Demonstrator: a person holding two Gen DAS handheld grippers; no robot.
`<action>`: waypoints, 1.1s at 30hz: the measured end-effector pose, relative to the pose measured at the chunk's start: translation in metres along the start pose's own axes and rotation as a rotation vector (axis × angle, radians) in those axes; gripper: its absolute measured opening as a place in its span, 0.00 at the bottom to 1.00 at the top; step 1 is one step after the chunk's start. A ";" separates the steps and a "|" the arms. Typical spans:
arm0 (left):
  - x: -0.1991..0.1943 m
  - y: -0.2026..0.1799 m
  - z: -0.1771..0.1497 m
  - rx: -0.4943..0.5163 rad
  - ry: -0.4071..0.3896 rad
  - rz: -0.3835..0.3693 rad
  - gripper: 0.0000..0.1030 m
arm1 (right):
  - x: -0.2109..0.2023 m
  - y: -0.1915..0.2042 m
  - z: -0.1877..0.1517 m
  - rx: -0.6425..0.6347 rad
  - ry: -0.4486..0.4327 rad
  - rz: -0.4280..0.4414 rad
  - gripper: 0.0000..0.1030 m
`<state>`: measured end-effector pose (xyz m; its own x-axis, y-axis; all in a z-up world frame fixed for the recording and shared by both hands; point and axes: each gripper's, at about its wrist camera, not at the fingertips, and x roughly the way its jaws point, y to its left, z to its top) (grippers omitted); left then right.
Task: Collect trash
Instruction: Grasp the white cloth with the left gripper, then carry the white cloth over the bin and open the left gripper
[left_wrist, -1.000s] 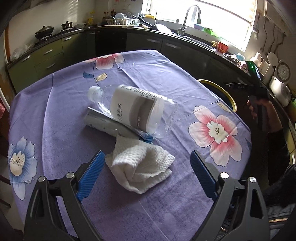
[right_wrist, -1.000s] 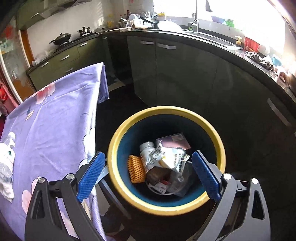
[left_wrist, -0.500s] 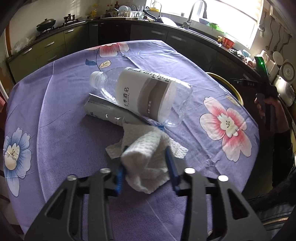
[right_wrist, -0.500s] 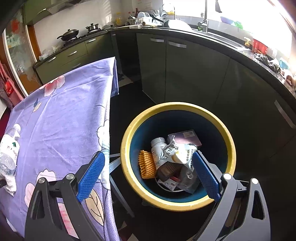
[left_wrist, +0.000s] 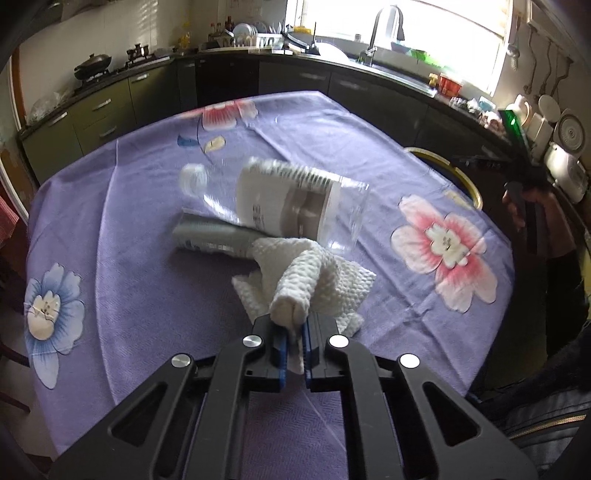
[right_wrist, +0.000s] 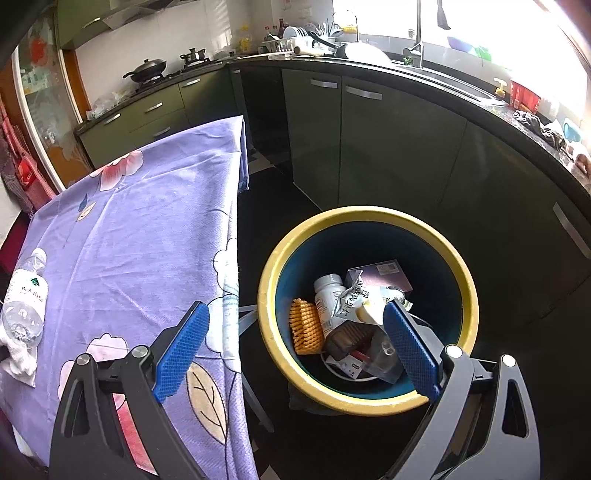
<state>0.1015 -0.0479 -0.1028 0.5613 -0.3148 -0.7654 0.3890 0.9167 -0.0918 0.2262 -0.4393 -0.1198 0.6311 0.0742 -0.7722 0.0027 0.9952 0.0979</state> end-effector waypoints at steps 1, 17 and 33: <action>-0.004 0.000 0.001 0.000 -0.008 -0.007 0.06 | -0.001 0.000 0.000 0.001 -0.001 0.002 0.91; -0.084 -0.018 0.006 0.140 -0.058 -0.026 0.06 | -0.014 -0.003 -0.010 0.002 -0.011 0.018 0.91; -0.121 -0.021 0.062 0.129 -0.206 -0.095 0.06 | -0.029 0.003 -0.021 -0.019 -0.031 0.036 0.91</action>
<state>0.0709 -0.0449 0.0314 0.6498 -0.4533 -0.6101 0.5293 0.8459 -0.0647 0.1916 -0.4367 -0.1098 0.6546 0.1087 -0.7481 -0.0356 0.9929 0.1132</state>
